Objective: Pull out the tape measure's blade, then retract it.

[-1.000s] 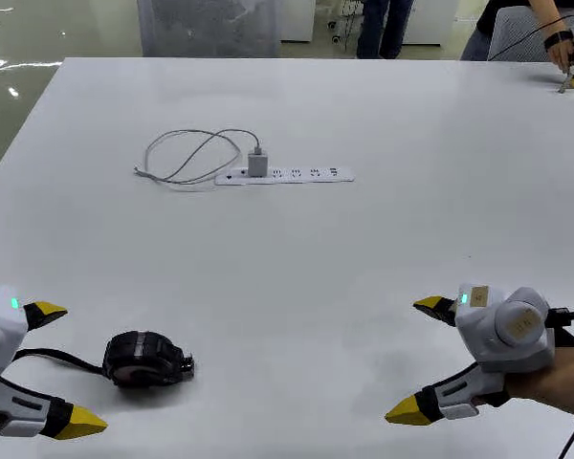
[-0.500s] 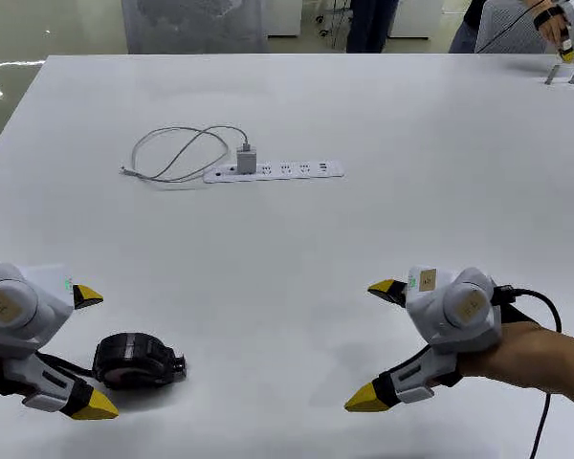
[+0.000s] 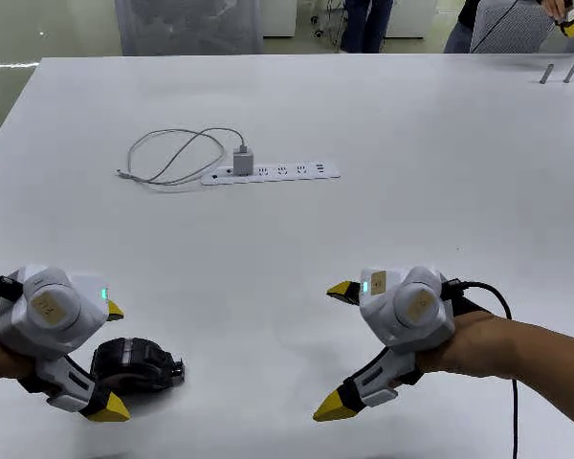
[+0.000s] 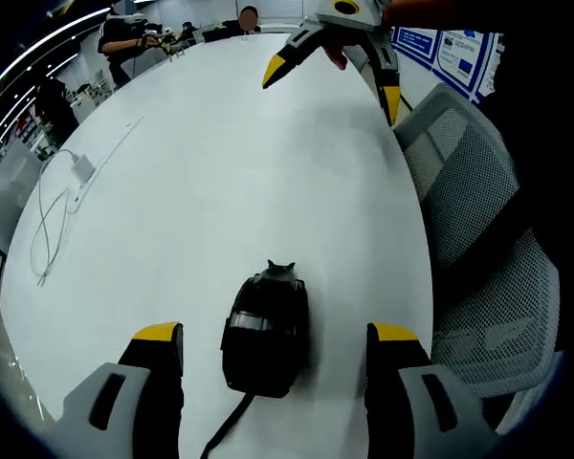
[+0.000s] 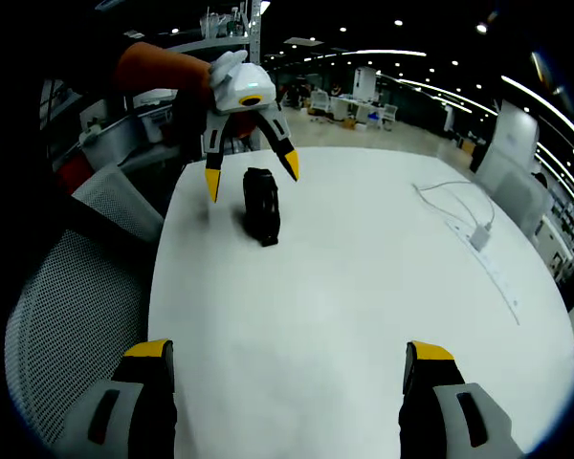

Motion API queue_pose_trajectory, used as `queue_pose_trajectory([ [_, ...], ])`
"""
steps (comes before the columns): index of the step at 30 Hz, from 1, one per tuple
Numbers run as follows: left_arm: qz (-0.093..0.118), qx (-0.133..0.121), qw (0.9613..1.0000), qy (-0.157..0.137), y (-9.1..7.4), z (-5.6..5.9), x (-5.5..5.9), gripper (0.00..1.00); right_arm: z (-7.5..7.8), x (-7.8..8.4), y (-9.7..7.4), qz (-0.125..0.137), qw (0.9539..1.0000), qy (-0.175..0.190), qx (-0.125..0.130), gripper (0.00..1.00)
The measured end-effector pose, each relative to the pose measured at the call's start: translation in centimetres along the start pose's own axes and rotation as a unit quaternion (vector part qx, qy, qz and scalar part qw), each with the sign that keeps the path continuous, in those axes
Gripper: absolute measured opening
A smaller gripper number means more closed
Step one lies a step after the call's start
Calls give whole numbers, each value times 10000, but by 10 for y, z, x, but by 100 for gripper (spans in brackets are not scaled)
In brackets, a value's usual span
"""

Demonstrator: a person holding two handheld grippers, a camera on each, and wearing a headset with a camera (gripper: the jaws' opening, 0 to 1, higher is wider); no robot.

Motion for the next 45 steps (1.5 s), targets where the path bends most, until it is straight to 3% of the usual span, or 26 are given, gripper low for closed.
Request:
queue_pose_trajectory([
  [1,82,81,9999,-56,2,2,-1,77,0,-2,1,2,10000,-28,-24,99],
  [3,-9,36,10000,-57,6,1,-2,83,1,-6,5,0,10000,-59,-75,99],
  [7,-84,78,9999,-14,13,2,-3,82,1,-13,13,37,9999,-73,-126,99],
  [9,-286,2,9995,96,16,-1,0,78,1,-17,16,63,9998,-49,-164,99],
  [11,-358,-15,9993,137,19,-6,5,75,1,-18,18,65,9998,-51,-183,99],
  [26,-427,-171,9983,369,22,-18,2,35,-1,-27,34,60,9998,-48,-205,90],
  [31,-468,3,9985,284,25,-20,1,35,0,-34,40,117,9997,19,-191,88],
  [35,-345,84,9991,220,24,-20,2,35,1,-39,48,161,9996,-41,-209,86],
  [45,-371,-17,9990,252,25,-17,1,35,-8,-55,80,122,9994,-118,-307,76],
])
Point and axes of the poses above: the centre of the closed fingertips' face, and the gripper's own axes: y roughly forward along the fingers, z roughly to its right, x roughly out of its underside, the point moved 8 cm from there along -y, roughly backward along the fingers, and after that the axes turned 12 degrees about x, right-handed, at the moved point
